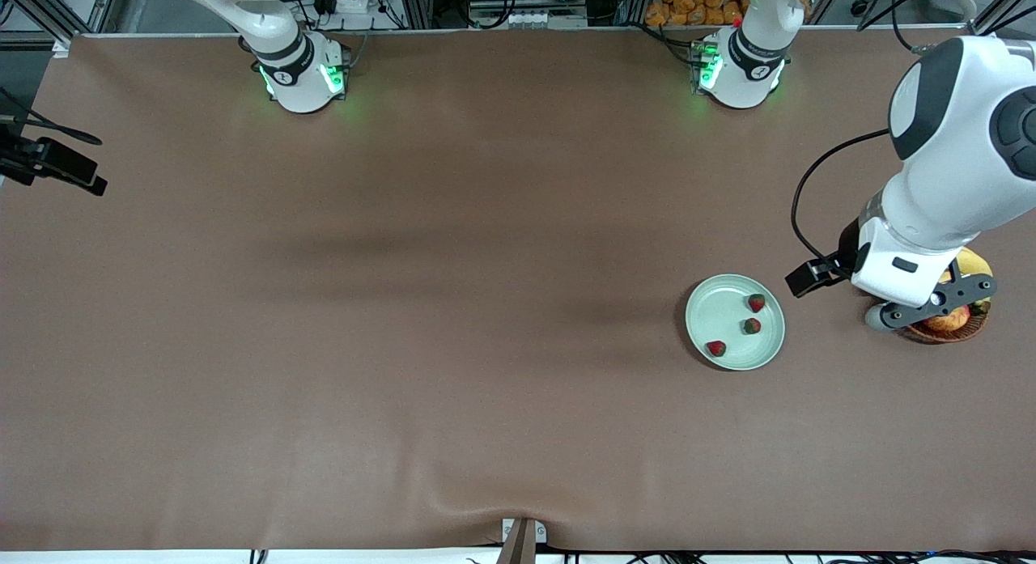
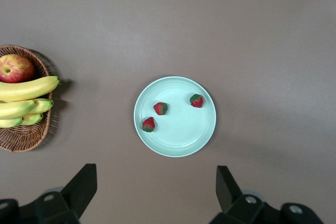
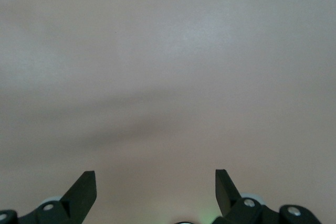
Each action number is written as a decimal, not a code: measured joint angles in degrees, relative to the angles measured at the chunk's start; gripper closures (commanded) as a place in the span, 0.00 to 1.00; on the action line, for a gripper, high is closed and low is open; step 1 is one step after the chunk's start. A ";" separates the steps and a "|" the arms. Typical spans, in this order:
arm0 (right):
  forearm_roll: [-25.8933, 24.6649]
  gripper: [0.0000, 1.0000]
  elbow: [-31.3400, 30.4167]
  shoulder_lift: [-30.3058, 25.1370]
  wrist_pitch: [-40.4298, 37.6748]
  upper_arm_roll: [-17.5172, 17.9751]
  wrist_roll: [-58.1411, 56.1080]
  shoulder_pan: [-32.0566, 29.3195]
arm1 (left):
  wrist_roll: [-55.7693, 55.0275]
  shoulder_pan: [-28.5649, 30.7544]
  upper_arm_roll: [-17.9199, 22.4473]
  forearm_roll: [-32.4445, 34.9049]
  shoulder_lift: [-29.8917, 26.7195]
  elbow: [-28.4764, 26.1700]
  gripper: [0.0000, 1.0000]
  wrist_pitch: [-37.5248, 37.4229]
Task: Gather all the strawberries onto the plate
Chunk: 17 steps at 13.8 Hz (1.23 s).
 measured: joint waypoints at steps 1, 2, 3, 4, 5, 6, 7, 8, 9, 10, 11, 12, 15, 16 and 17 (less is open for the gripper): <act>0.52 0.00 0.00 -0.01 0.01 -0.17 0.00 -0.33 | 0.03 0.00 -0.01 -0.81 -0.41 0.20 0.00 0.00; 0.74 0.00 0.01 -0.02 0.01 -0.30 0.00 -0.47 | 0.03 0.06 0.02 -1.65 -1.10 0.36 0.00 -0.14; 0.89 0.00 0.01 -0.03 -0.03 -0.27 0.00 -0.47 | 0.05 0.29 0.07 -2.19 -2.05 0.42 0.00 -0.80; 0.96 0.00 0.01 -0.03 -0.09 -0.16 0.00 -0.47 | 0.23 0.79 0.08 -2.56 -3.12 0.45 0.00 -1.90; 0.99 0.00 0.01 -0.04 -0.18 -0.11 0.00 -0.47 | 1.38 1.33 0.08 -2.86 -4.20 0.46 0.00 -3.25; 0.99 0.00 0.01 -0.06 -0.23 -0.11 0.00 -0.47 | 3.00 1.74 0.17 -3.03 -5.16 0.47 0.00 -4.58; 0.99 0.00 0.01 -0.07 -0.29 -0.11 0.00 -0.47 | 4.87 2.12 0.31 -3.14 -6.09 0.46 0.00 -5.91; 1.00 0.00 0.01 -0.08 -0.32 -0.12 0.00 -0.47 | 7.02 2.63 0.35 -3.56 -6.91 0.46 0.00 -7.10; 1.00 0.00 0.01 -0.09 -0.36 -0.12 0.00 -0.47 | 9.68 3.06 0.59 -4.59 -7.68 0.42 0.00 -8.01; 1.00 0.00 0.01 -0.10 -0.41 -0.12 0.00 -0.47 | 12.68 3.16 1.58 -5.89 -8.44 0.23 0.00 -8.79; 0.99 0.00 0.01 -0.10 -0.45 -0.10 0.00 -0.47 | 15.63 3.20 3.04 -7.46 -9.20 -0.25 0.00 -9.34; 0.99 0.00 0.02 -0.11 -0.49 -0.08 0.00 -0.47 | 18.25 3.27 4.66 -8.87 -9.88 -0.90 0.00 -9.56; 0.45 0.00 0.07 -0.23 -0.60 -0.07 -0.03 -0.47 | 21.37 3.49 6.71 -10.16 -12.88 -4.65 0.00 -9.74; 0.16 0.00 0.10 -0.28 -0.61 -0.07 -0.05 -0.47 | 21.37 3.34 6.62 -10.19 -14.52 -6.55 0.00 -9.71; 0.01 0.00 0.12 -0.31 -0.61 -0.07 -0.05 -0.47 | 21.37 2.99 6.60 -10.20 -16.24 -8.46 0.00 -9.52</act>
